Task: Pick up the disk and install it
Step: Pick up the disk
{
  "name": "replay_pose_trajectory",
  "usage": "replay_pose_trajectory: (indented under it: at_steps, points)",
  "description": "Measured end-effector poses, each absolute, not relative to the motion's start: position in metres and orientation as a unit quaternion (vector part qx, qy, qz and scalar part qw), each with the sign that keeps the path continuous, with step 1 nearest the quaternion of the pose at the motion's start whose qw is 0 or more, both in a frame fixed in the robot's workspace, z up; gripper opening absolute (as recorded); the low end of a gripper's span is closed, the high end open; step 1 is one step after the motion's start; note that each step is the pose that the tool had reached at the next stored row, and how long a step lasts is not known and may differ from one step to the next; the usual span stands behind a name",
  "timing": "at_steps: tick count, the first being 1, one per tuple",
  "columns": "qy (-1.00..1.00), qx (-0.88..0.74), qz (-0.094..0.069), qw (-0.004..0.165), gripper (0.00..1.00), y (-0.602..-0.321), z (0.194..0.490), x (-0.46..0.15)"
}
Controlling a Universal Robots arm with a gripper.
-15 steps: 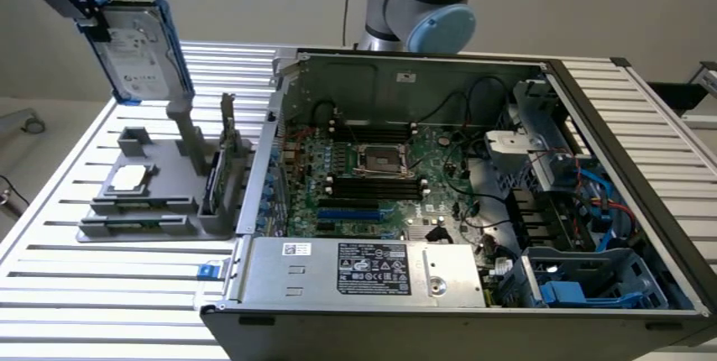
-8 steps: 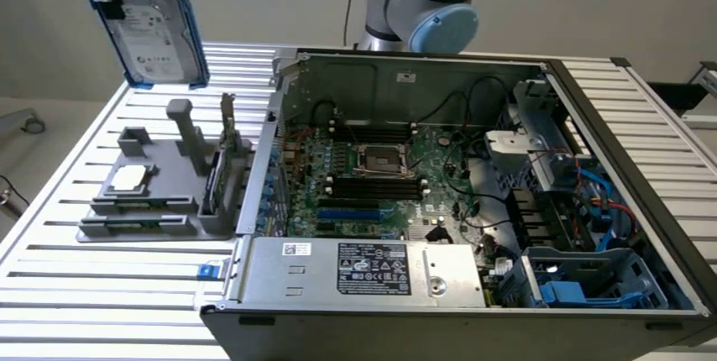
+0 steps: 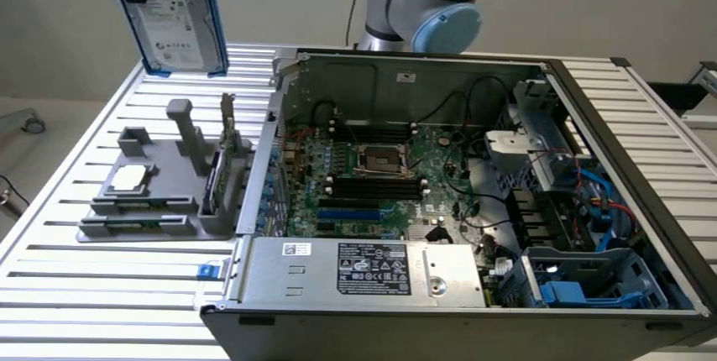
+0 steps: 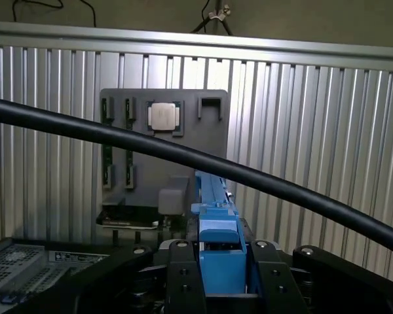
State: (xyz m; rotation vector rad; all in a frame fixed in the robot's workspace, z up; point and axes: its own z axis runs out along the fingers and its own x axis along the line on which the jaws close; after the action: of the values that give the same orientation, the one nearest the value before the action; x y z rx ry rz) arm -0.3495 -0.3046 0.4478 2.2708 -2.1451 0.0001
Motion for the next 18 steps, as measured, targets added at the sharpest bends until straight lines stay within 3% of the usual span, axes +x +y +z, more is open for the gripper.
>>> replay_pose_trajectory:
  at_steps: [18]
  points:
    - [-0.687,0.727,-0.005,0.012,0.33,-0.312,0.454,-0.268]
